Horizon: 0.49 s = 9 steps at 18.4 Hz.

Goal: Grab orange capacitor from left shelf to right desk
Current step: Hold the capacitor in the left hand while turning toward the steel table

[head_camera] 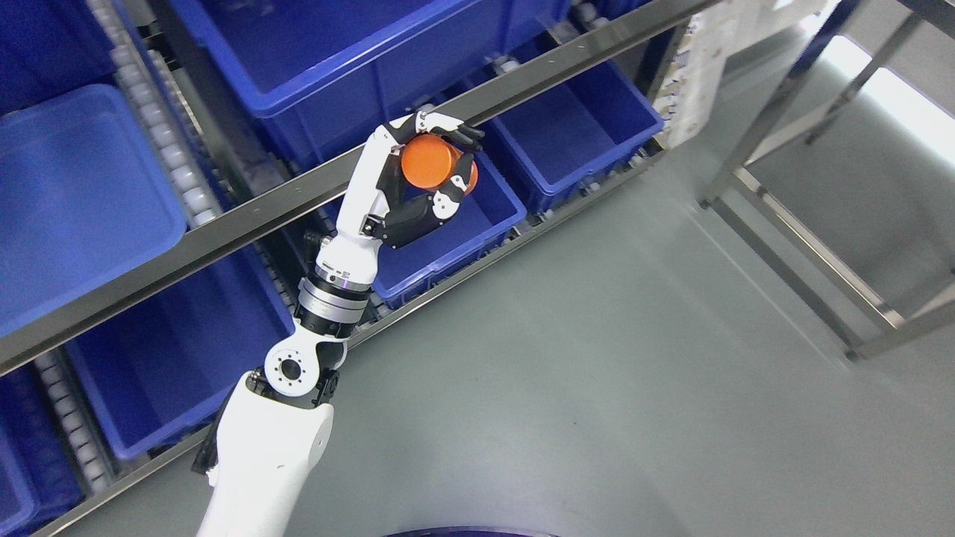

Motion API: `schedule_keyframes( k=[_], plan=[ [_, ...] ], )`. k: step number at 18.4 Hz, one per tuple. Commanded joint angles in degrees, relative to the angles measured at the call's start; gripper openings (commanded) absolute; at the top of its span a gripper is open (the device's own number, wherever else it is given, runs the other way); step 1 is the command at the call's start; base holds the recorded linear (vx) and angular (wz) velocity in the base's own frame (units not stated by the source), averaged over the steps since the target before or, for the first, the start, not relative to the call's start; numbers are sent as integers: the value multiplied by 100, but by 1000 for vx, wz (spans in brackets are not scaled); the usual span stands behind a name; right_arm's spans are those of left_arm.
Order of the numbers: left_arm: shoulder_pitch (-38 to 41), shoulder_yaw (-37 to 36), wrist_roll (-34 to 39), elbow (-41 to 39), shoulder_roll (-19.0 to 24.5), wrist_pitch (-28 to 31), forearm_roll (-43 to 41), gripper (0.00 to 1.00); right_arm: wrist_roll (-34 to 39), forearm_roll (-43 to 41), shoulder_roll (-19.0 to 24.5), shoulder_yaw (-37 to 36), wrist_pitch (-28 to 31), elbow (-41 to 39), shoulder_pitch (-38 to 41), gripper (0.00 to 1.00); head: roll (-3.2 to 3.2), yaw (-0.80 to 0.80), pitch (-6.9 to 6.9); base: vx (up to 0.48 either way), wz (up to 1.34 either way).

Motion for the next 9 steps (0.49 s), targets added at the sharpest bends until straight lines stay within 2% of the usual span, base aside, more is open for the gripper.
schedule_keyframes(
  k=[1,9],
  plan=[
    [-9,-262,1,-80,100,-12,13,2,-3,0,-100,-62,3,-193,7,100,0,0,0,51,-694],
    [0,-394,1,-80,100,-47,75,2,-3,0,-100,-62,-6,-193,7,100,0,0,1,132,-716]
  ],
)
